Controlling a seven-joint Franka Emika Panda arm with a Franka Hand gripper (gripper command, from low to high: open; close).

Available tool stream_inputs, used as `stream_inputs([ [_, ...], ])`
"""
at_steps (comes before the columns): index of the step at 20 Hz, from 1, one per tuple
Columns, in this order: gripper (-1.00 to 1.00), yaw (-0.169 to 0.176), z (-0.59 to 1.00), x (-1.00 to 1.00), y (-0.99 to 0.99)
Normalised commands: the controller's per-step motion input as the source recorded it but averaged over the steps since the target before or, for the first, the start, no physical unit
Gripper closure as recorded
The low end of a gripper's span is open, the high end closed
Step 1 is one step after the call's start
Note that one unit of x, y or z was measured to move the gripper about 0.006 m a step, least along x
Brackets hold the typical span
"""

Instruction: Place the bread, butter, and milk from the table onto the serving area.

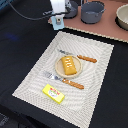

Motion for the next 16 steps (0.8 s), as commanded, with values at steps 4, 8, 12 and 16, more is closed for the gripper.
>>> stream_inputs([
  [4, 1.00, -0.017, 0.28, 1.00, 0.00],
  [8, 1.00, -0.015, 0.25, 1.00, 0.00],
  [12, 1.00, -0.024, 0.17, 1.00, 0.00],
  [16, 1.00, -0.040, 0.02, 0.99, 0.00],
])
